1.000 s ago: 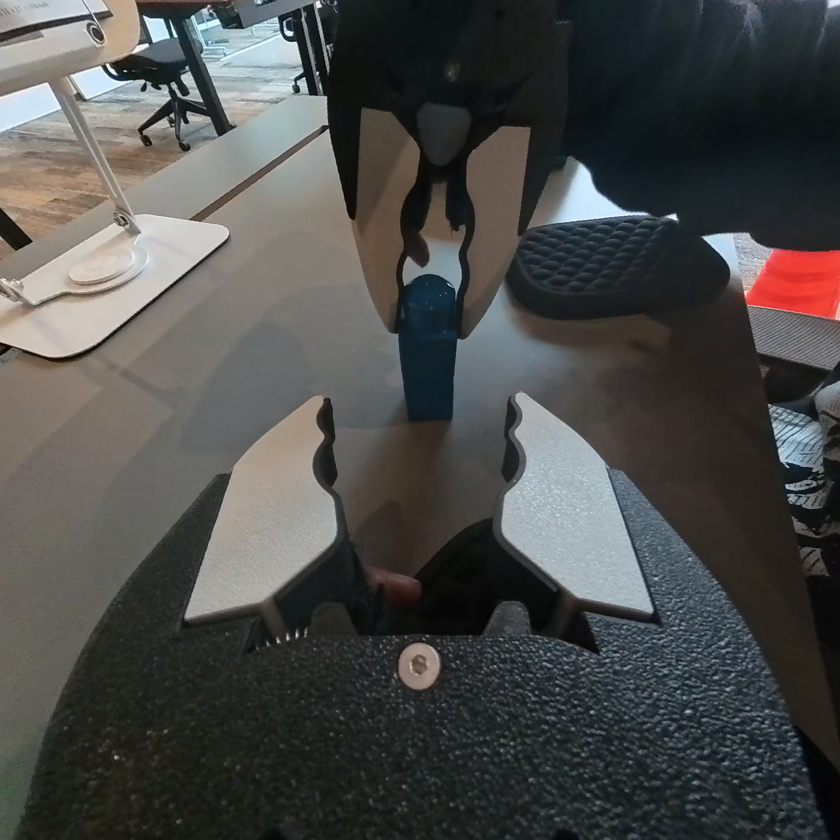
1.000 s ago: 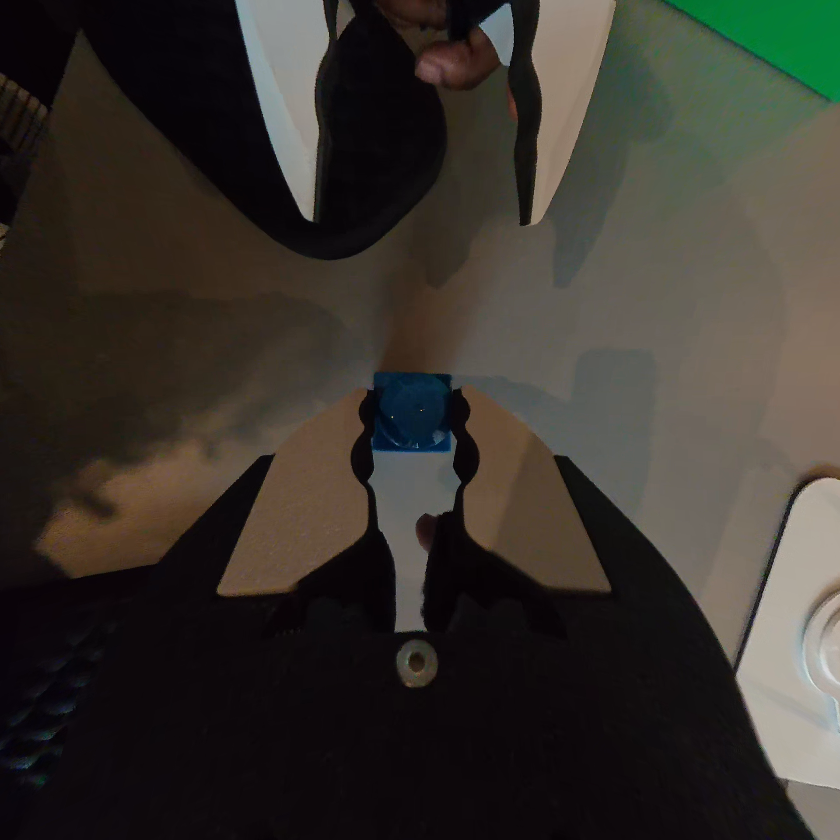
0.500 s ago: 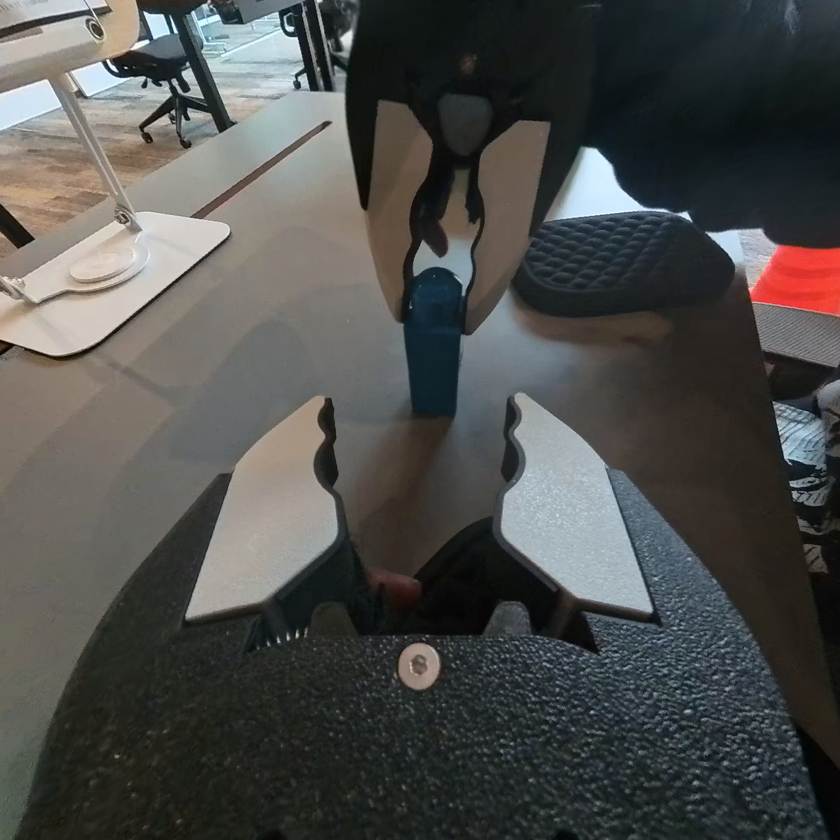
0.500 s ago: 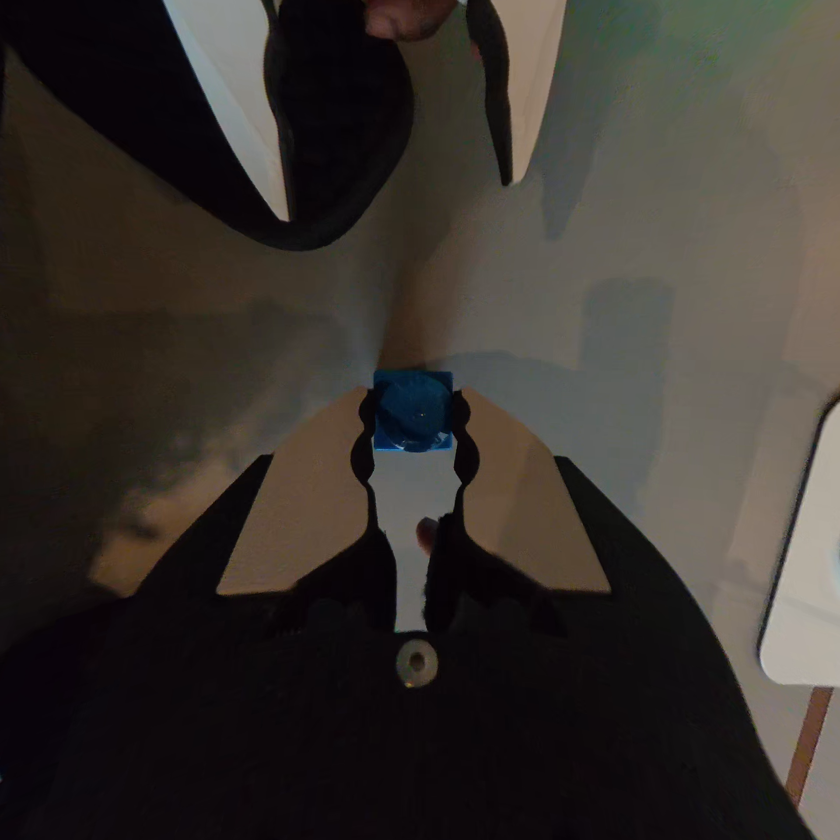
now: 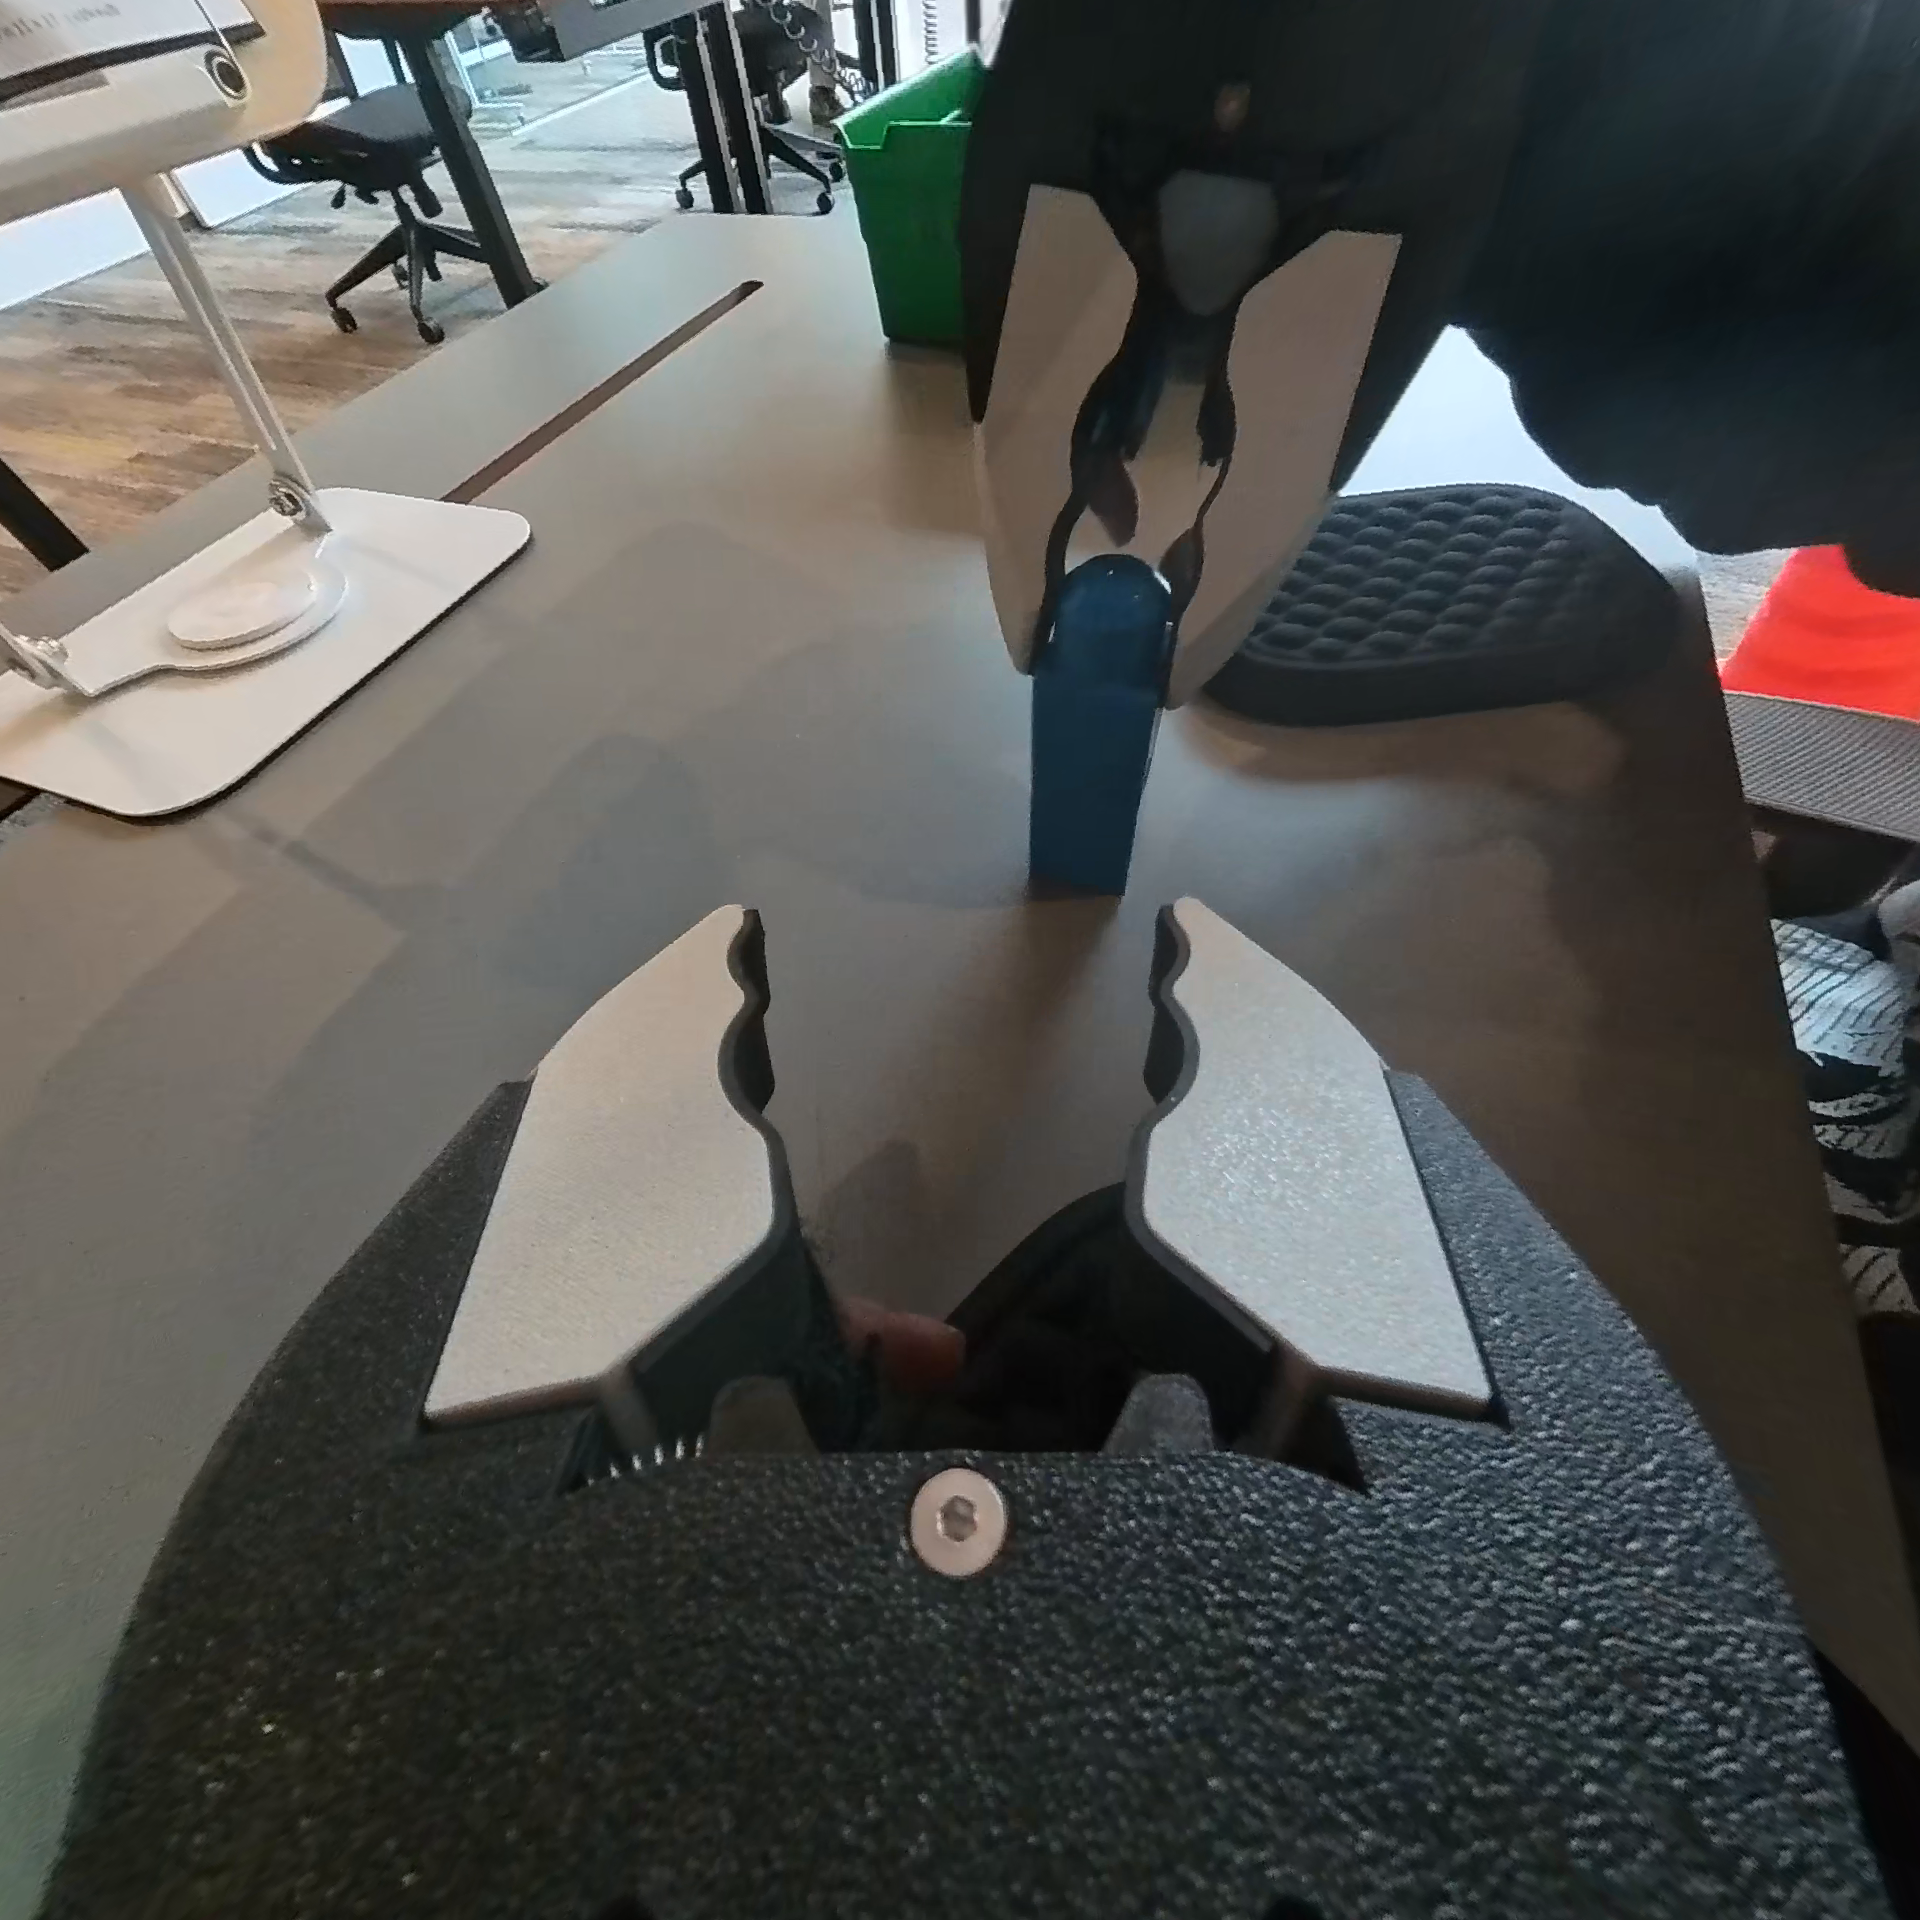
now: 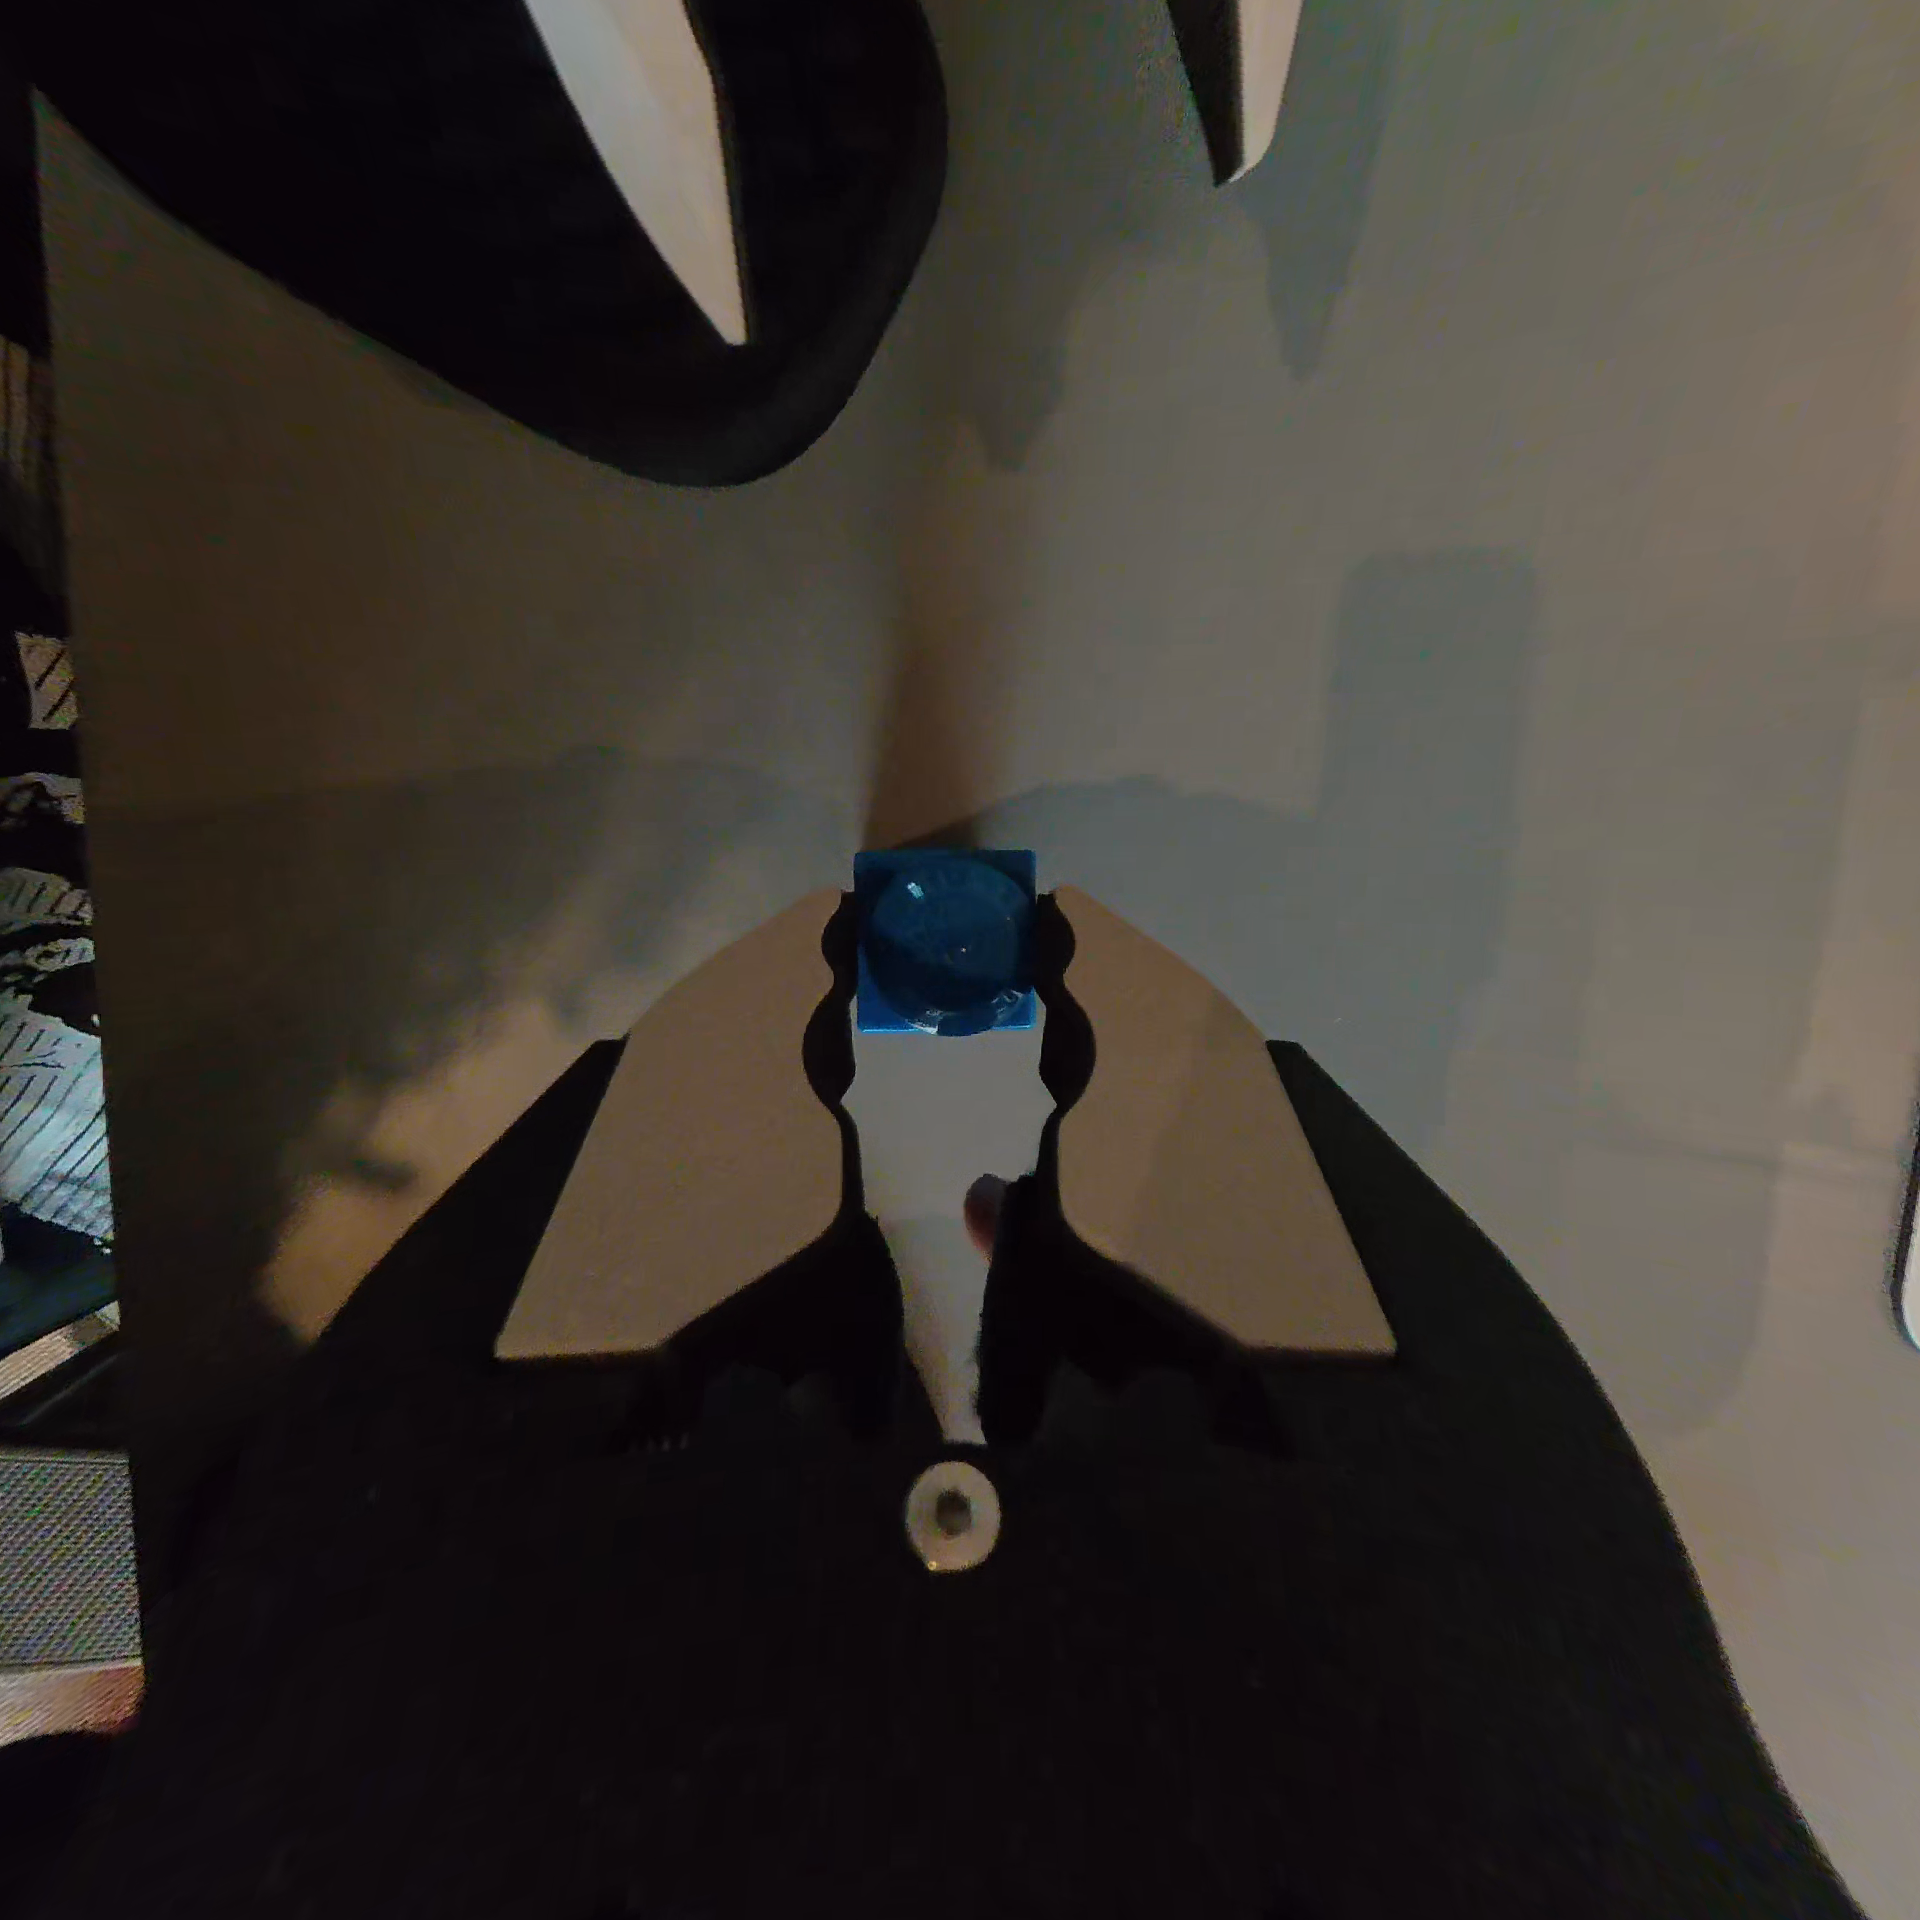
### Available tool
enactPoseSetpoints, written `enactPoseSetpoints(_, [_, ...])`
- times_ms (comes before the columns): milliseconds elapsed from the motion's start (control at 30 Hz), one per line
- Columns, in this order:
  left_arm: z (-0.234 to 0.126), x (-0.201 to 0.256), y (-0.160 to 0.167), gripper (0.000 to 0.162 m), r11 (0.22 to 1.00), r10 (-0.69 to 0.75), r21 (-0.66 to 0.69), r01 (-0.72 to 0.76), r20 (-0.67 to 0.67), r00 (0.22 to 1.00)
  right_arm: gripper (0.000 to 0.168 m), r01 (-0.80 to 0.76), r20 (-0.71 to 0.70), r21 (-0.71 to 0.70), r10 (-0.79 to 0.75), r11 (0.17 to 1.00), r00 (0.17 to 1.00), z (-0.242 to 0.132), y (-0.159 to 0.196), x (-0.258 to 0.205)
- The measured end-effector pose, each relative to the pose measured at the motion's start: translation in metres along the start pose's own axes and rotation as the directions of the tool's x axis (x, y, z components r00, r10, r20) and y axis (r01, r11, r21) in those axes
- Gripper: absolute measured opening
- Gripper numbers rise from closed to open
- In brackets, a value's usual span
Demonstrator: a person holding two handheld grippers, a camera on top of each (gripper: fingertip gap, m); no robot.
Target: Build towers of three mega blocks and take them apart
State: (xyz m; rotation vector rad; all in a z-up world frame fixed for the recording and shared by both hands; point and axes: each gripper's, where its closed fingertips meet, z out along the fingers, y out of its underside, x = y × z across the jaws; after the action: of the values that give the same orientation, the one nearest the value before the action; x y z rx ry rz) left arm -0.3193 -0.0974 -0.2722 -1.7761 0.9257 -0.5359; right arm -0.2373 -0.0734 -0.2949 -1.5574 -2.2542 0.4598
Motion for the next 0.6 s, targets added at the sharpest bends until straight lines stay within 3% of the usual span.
enactPoseSetpoints(367, [0.001,0.001,0.001,0.071,1.000,0.014,-0.008,-0.014,0.000,1.000,0.034,-0.025,-0.040,-0.042,0.024,0.999,0.999,0.004,0.005,-0.001])
enactPoseSetpoints(467, [0.001,0.000,0.001,0.071,1.000,0.016,-0.007,-0.016,0.005,1.000,0.045,-0.008,-0.040,-0.092,0.004,0.996,0.999,0.011,0.012,-0.003])
enactPoseSetpoints(600, [0.000,0.000,0.000,0.071,1.000,0.011,-0.001,-0.011,0.005,1.000,0.059,-0.048,-0.067,0.036,0.050,0.998,0.996,-0.004,-0.005,0.002])
